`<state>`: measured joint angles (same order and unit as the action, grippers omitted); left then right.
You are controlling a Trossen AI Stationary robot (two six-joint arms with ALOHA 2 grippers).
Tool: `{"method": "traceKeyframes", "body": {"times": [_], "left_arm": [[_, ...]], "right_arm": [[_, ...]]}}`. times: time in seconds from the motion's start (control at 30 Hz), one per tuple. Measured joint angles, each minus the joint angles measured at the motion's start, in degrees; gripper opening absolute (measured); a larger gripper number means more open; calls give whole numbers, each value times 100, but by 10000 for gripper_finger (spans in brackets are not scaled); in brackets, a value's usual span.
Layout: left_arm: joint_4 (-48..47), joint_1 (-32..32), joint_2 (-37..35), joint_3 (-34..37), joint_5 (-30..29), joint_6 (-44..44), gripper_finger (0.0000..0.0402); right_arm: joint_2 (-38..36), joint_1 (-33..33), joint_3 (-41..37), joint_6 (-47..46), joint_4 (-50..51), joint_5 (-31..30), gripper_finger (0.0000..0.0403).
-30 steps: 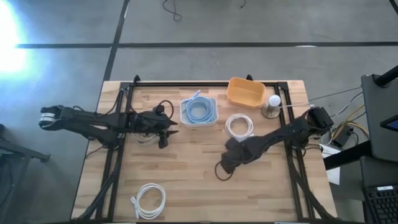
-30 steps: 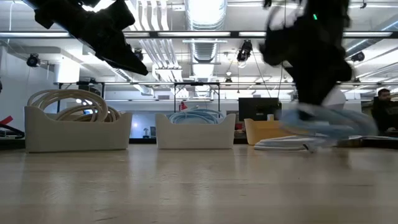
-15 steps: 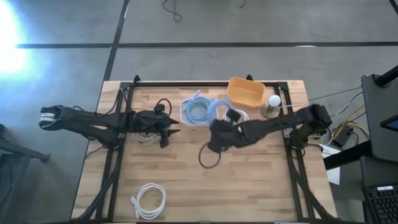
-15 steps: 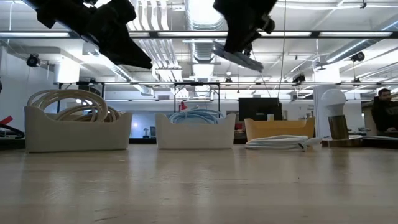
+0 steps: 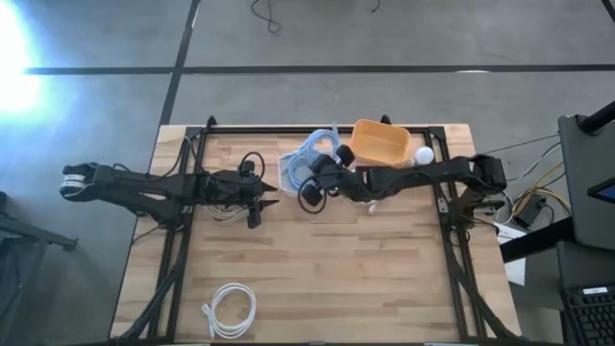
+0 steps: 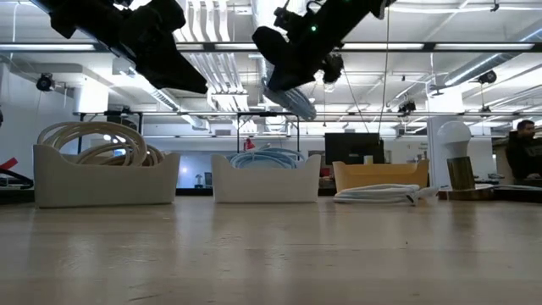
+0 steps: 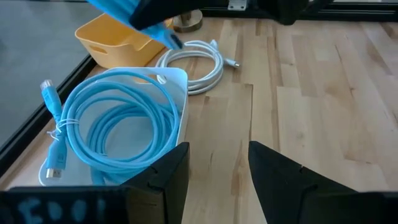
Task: Sort HDMI cables
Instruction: Put the blue HDMI cable into the white bin
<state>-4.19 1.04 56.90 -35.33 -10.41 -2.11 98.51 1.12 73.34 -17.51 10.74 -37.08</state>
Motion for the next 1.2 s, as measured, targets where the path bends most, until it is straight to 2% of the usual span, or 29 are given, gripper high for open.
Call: {"method": "traceKeyframes", "body": {"times": [0.1,0.27,0.37,0.6,0.73,0.93,1.2], "left_arm": [[8,0,0,0,0,-10,170],[78,0,0,0,0,-150,170],[75,0,0,0,0,-208,170],[79,0,0,0,2,-310,170],[77,0,0,0,2,-308,170],[76,0,0,0,2,-308,170],[75,0,0,0,2,-308,170]], "right_arm": [[69,59,-215,-52,-353,0,43],[485,110,-453,-644,-974,0,43],[882,103,-443,-739,-1379,-115,43],[1573,123,-72,-918,-1420,-114,48],[1913,112,226,-756,-1223,-15,67],[2195,138,810,-735,-350,-13,108],[2206,127,1346,-412,107,-11,149]]}}
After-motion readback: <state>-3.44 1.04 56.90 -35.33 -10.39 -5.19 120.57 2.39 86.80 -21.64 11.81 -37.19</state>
